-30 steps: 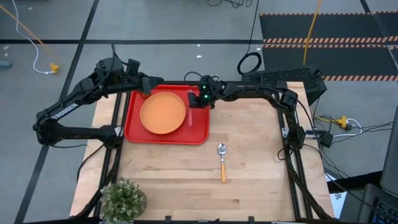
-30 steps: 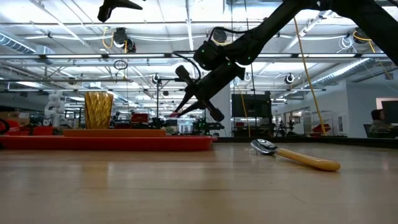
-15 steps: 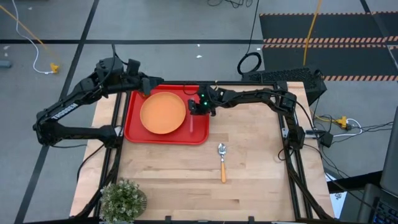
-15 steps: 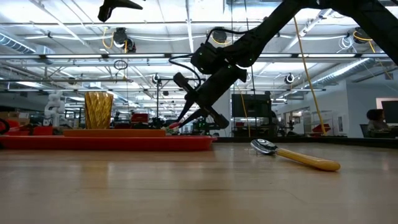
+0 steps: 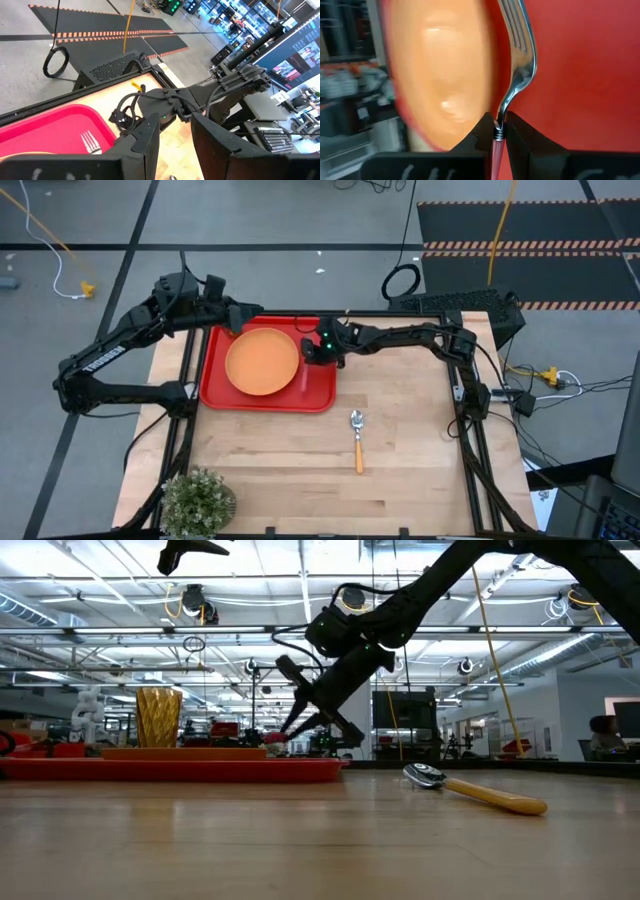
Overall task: Pick and place plate/cup/fork/spoon on tray
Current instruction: Put the pink fork on the red serving tray to the right of the orange plate
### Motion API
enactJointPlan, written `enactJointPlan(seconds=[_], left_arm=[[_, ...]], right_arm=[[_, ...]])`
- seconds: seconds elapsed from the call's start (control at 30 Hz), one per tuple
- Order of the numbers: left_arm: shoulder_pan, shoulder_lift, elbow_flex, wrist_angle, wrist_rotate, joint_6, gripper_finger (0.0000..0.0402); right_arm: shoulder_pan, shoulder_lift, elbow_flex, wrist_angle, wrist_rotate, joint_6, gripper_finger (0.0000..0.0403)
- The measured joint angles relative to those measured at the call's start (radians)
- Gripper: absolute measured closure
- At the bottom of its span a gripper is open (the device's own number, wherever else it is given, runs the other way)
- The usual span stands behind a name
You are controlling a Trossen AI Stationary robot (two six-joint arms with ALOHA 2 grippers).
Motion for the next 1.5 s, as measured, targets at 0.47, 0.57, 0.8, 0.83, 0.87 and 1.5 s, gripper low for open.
enactJointPlan(seconds=[0.47, 0.57, 0.8, 0.83, 0.87, 1.5], left_arm=[[0.0, 0.001, 0.0, 0.0, 0.0, 0.009, 0.0289], [0.0, 0.001, 0.0, 0.0, 0.0, 0.018, 0.0289], [0.0, 0.002, 0.0, 0.001, 0.0, 0.024, 0.0289], [0.0, 0.003, 0.0, 0.002, 0.0, 0.024, 0.0289], [0.0, 0.003, 0.0, 0.001, 0.0, 0.024, 0.0289], [-0.012, 0.003, 0.0, 0.038, -0.008, -0.029, 0.0289]], right_arm=[[0.006, 0.0, 0.025, -0.086, 0.039, 0.005, 0.0387], [0.006, 0.0, 0.026, -0.096, 0.054, 0.012, 0.0387], [0.017, 0.0, 0.026, -0.113, 0.065, -0.006, 0.0389], [0.022, 0.0, 0.026, -0.118, 0.069, -0.009, 0.0389], [0.026, 0.009, 0.026, -0.116, 0.079, -0.01, 0.0389], [0.034, 0.117, 0.128, -0.136, 0.08, 0.009, 0.039]])
